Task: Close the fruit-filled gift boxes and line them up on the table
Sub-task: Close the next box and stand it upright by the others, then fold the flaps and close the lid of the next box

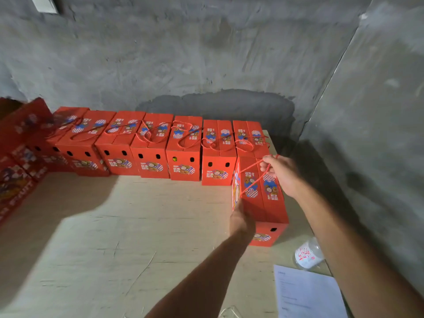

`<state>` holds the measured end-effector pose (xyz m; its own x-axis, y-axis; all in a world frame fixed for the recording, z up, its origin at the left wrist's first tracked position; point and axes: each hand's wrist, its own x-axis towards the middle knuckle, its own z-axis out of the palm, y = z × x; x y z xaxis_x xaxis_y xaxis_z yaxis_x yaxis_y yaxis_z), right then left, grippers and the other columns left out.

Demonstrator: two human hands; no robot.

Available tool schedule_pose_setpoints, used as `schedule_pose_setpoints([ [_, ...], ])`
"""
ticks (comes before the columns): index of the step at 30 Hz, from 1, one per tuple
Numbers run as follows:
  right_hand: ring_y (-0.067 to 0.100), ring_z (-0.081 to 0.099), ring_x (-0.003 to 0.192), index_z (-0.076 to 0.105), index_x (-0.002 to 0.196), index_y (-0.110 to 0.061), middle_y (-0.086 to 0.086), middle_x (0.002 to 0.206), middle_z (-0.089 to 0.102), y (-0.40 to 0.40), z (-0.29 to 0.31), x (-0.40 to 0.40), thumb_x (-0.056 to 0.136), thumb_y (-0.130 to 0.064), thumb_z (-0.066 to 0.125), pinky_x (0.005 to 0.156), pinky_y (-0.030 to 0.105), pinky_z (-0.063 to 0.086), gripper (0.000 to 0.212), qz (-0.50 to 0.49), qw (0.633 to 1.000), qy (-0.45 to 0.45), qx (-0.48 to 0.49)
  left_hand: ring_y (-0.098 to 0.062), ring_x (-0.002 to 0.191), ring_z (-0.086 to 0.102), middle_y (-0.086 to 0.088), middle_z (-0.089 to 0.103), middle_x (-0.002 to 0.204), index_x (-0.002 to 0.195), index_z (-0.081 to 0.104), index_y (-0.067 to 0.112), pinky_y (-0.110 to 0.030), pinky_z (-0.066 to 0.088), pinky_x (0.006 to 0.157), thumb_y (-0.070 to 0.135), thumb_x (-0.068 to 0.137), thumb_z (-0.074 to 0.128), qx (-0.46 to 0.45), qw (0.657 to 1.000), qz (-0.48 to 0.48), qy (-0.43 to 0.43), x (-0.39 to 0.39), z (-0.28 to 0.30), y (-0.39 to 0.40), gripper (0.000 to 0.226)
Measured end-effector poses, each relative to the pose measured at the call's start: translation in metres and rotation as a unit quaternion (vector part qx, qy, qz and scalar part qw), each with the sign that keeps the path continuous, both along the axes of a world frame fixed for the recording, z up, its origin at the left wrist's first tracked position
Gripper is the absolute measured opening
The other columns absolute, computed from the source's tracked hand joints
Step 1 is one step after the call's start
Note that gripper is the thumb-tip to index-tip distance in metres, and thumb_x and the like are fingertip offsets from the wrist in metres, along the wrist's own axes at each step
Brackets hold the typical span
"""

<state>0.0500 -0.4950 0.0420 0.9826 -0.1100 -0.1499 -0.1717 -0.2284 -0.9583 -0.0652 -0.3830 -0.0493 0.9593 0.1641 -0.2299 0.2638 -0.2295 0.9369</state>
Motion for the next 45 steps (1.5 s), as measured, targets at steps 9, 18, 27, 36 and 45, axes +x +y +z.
schedule_pose_setpoints([
  [9,0.014,0.067,0.057,0.063,0.073,-0.016,-0.008,0.058,0.067,0.021,0.001,-0.052,0.096,-0.041,0.063,0.052,0.022,0.044,0.034,0.077,0.967,0.02,-0.241,-0.021,0.107,0.07,-0.006,0.07,0.13,0.138,0.063,0.017,-0.029,0.056,0.084,0.037,0.098,0.066,0.057,0.997,0.008,-0.055,0.002,0.016,0.045,0.044],
  [18,0.018,0.053,0.134,0.061,0.139,-0.018,0.0,0.142,0.061,0.117,-0.022,-0.149,0.092,-0.036,0.074,0.099,0.028,0.042,0.052,0.153,0.97,-0.058,-0.181,-0.015,0.088,0.075,0.001,0.076,0.101,0.117,0.071,0.017,-0.031,0.058,0.078,0.032,0.097,0.069,-0.001,0.983,0.115,-0.141,-0.068,0.033,0.143,0.025],
  [27,0.015,0.056,0.129,0.056,0.142,-0.022,-0.002,0.144,0.059,0.297,-0.032,-0.22,0.092,-0.043,0.073,0.104,0.032,0.047,0.058,0.295,0.943,-0.087,-0.126,-0.007,0.075,0.074,0.0,0.076,0.096,0.115,0.072,0.019,-0.023,0.051,0.062,0.031,0.096,0.07,0.013,0.947,0.292,-0.133,-0.19,0.03,0.318,0.023],
  [36,0.007,0.058,0.123,0.06,0.136,-0.032,-0.014,0.136,0.062,0.499,-0.023,-0.283,0.088,-0.042,0.077,0.099,0.026,0.047,0.052,0.418,0.902,-0.094,-0.059,-0.013,0.086,0.074,0.005,0.077,0.097,0.112,0.073,0.017,-0.042,0.062,0.081,0.035,0.094,0.072,0.03,0.9,0.409,-0.147,-0.283,0.046,0.489,0.025],
  [45,0.011,0.063,0.119,0.065,0.132,-0.027,-0.009,0.132,0.067,0.713,-0.019,-0.297,0.089,-0.037,0.077,0.1,0.031,0.054,0.046,0.425,0.898,-0.105,-0.033,0.0,0.089,0.068,0.008,0.074,0.107,0.117,0.073,0.019,-0.024,0.057,0.079,0.037,0.095,0.07,0.11,0.878,0.439,-0.158,-0.3,0.059,0.686,0.028],
])
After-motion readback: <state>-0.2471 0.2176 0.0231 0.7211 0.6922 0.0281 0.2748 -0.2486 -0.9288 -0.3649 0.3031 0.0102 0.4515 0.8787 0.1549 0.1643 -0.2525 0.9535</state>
